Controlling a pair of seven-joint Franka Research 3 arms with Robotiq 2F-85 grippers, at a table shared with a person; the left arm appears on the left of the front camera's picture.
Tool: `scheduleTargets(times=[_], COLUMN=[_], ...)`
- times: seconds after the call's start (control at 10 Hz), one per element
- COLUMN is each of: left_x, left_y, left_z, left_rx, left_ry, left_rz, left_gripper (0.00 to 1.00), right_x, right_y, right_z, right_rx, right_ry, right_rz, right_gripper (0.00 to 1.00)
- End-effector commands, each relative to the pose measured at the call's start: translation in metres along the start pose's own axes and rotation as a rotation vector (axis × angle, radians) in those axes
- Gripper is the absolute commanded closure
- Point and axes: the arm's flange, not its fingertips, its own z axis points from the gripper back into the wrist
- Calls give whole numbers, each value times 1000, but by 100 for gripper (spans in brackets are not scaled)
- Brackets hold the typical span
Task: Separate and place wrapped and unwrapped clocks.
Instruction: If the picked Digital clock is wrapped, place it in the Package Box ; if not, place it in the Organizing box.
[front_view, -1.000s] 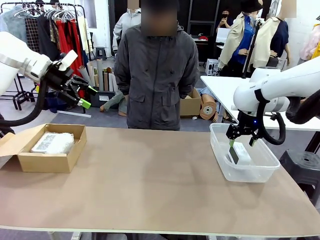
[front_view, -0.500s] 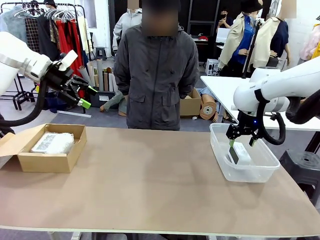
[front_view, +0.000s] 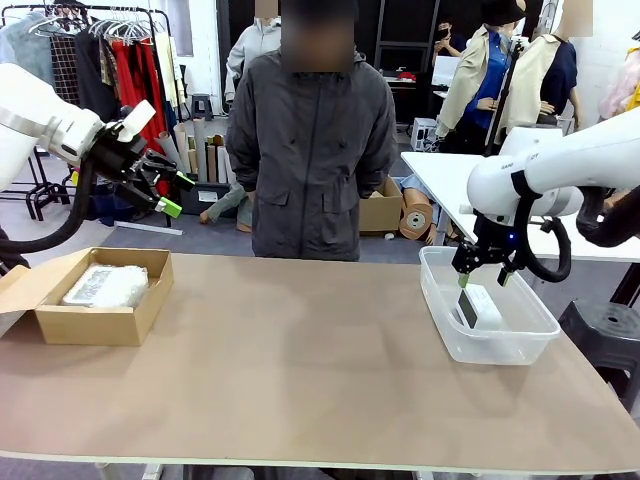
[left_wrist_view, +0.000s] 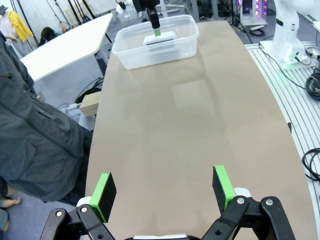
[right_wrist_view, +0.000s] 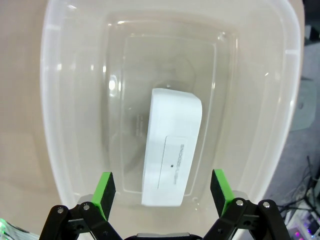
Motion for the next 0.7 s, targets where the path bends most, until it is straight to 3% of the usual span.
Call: scheduleTargets(times=[0.0,0.3,0.6], left_x=[1,1,1], left_y=[-4,-4,-4], left_z=[0,0,0], left_rx=[11,11,11], left_ry=[0,0,0], left_rz=[-4,-4,-4], left_gripper=[0,0,0], right_x=[-11,-32,-62], right_y=[4,26,53], right_z=[27,57,89], right_rx=[-9,-33,17], right_ry=[-35,-69,-109], right_rz=[112,308,698], right_gripper=[0,0,0])
